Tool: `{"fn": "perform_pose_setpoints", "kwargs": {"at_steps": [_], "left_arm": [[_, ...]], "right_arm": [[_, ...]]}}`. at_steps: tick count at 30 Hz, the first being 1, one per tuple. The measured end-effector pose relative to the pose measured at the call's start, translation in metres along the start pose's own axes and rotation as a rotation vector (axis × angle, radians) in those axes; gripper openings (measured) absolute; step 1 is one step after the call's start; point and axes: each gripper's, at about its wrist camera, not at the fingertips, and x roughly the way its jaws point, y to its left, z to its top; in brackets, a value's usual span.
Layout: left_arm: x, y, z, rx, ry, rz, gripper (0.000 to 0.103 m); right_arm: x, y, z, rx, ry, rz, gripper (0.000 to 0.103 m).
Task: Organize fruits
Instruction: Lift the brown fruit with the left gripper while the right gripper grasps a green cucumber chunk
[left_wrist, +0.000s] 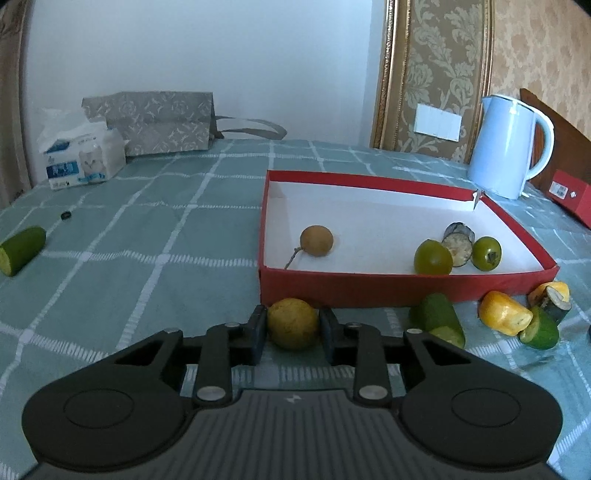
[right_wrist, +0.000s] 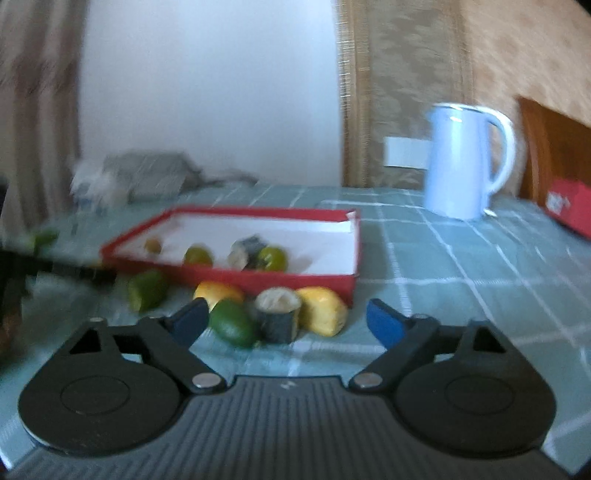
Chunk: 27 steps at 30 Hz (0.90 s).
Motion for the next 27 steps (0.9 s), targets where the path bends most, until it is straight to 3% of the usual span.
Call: {"fn": "perform_pose_setpoints", "kwargs": {"at_steps": [2,3,11,21,27], "left_arm": [[0.0,0.003,0.0,-0.013,0.003,-0.003,0.029],[-0.001,0.004,0.0,-0.018,0.001,-0.004,0.029],[-0.002,0.003,-0.001,-0.011,0.001,-0.011,0.029],[-0.001,0.004,-0.001,-0.009,0.008,-0.018,0.029],[-0.001,0.003,-0.002,-0.008,0.009,-0.022,0.029]], "right_arm": [[0.002,0.007,0.0,-0.059,0.04,0.062,0.061],[0.003,0.011,0.001,-0.084,0.052,0.083,0.058],[0.018,0.035,0.011,-0.237,0.127,0.167,0.055],[0.044,0.041,0.021,-0.297,0.183,0.171,0.053],[0.062,0.053,0.021,-0.412,0.232,0.15,0.053]]}}
